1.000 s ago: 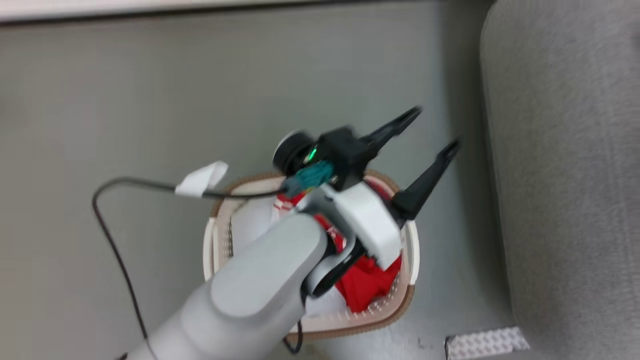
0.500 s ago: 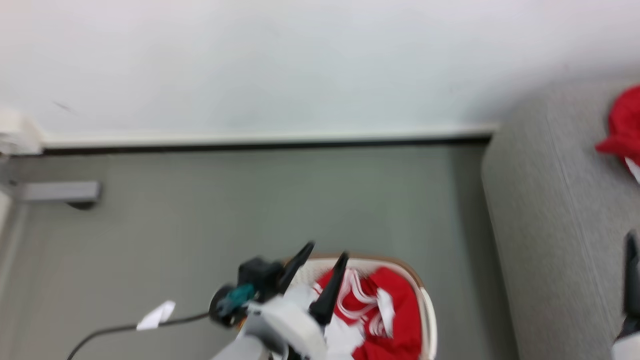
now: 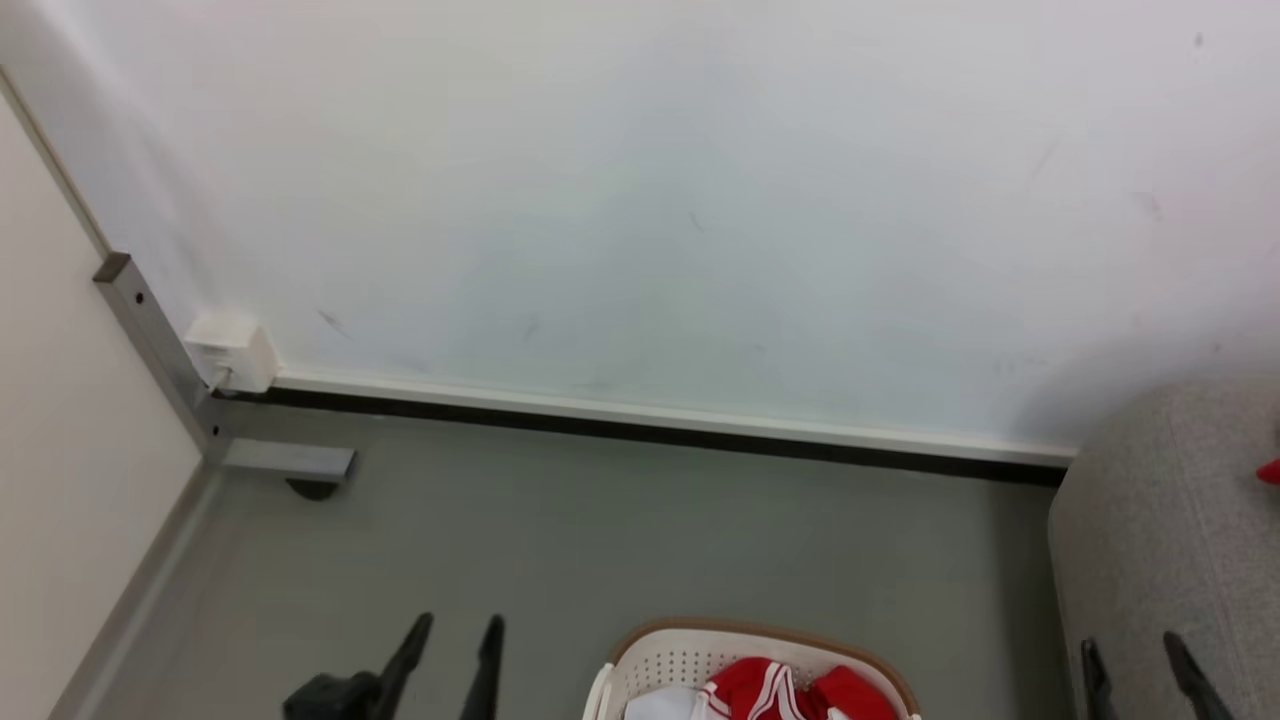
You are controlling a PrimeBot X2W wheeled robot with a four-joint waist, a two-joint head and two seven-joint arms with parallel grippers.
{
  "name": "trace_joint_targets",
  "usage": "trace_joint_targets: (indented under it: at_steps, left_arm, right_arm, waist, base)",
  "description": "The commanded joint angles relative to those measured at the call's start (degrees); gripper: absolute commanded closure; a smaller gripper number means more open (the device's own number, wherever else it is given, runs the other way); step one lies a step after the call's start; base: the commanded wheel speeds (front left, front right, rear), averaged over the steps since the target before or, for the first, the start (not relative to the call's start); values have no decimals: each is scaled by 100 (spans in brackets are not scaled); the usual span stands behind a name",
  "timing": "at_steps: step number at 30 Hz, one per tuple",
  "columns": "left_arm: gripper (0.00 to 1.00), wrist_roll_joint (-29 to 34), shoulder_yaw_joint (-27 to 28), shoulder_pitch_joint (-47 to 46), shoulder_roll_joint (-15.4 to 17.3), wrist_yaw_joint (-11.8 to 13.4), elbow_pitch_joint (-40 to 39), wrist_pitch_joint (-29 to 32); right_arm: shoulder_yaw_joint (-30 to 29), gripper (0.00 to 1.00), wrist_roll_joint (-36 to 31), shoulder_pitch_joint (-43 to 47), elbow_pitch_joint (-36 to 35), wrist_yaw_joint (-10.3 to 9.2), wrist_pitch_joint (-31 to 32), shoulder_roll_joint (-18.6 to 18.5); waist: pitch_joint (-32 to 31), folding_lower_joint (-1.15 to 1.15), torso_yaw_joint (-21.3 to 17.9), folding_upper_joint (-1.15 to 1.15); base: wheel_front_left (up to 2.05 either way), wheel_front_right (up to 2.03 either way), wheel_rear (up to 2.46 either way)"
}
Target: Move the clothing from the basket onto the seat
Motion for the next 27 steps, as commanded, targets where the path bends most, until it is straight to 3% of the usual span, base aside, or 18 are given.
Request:
trace_joint_targets:
  at_steps: [1,11,19,27]
  left_arm:
    - [0,149,165,161,26,2,-83,-1]
    - [0,938,1220,1018,-339,-501,-403,-2]
    - [0,1280,1579,1027,-627,-848,-279,-3]
    - [0,1472,1506,670,-897,-1121,-10,-3]
  right_arm:
    - [3,0,-14,107,-20,-16,5,9]
    - [-153,0,45,402,-16,-16,6,203]
    - [-133,0,83,215,-1,-16,5,216]
    - [-58,0,-15,-66,-171,-16,5,216]
  waist:
    - [-121,2,19,0]
    - [-277,2,-131,0]
    - [-197,2,-281,0]
    - [122,2,-783,0]
  base:
    - [0,0,0]
    - [0,0,0]
    - [0,0,0]
    - [0,0,0]
